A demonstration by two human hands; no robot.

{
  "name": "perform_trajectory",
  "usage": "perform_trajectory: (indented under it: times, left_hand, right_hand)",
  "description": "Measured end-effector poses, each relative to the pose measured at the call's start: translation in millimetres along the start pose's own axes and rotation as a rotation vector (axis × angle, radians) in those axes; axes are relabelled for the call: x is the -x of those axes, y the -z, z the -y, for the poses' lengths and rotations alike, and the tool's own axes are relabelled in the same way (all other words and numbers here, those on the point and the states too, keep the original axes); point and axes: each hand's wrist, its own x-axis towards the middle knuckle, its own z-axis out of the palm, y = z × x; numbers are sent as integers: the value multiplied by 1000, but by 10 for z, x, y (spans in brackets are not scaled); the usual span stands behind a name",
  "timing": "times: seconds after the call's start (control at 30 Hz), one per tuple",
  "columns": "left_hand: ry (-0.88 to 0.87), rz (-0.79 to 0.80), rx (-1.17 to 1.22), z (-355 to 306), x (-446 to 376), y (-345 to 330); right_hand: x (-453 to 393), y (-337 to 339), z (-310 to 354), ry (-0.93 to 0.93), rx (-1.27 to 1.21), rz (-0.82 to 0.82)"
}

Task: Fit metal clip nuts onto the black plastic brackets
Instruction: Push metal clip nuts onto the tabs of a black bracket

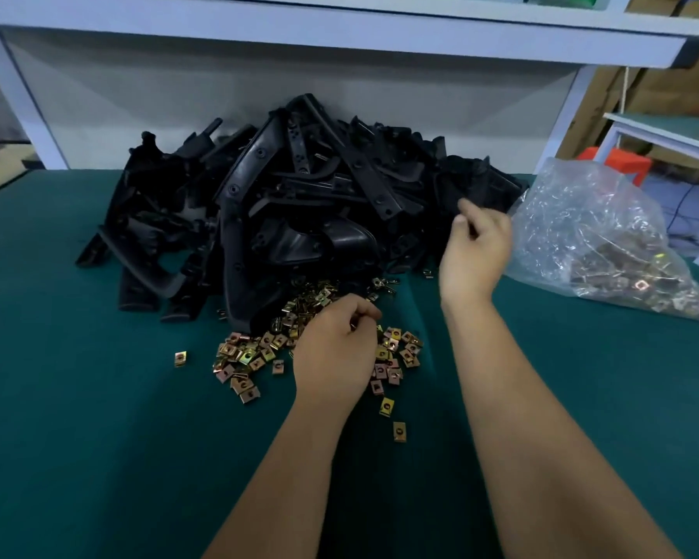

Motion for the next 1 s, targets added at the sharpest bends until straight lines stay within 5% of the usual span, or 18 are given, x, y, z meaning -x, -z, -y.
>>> perform_trajectory:
  times: [0.23,0.47,0.63,0.8,1.0]
  left_hand:
    - [-40,-12,276,-22,16,65]
    - [163,78,957,-91,-66,313]
    - [118,261,1282,-42,-55,467]
    - [90,234,1194,-35,-42,492]
    - [15,88,1064,2,-61,471]
  right_hand:
    - [739,279,90,177,27,-156]
    - [1157,241,326,515,65,41]
    - [1252,203,322,619,137,225]
    - [1166,202,240,883,276,179]
    - [1100,206,240,930,208,-9]
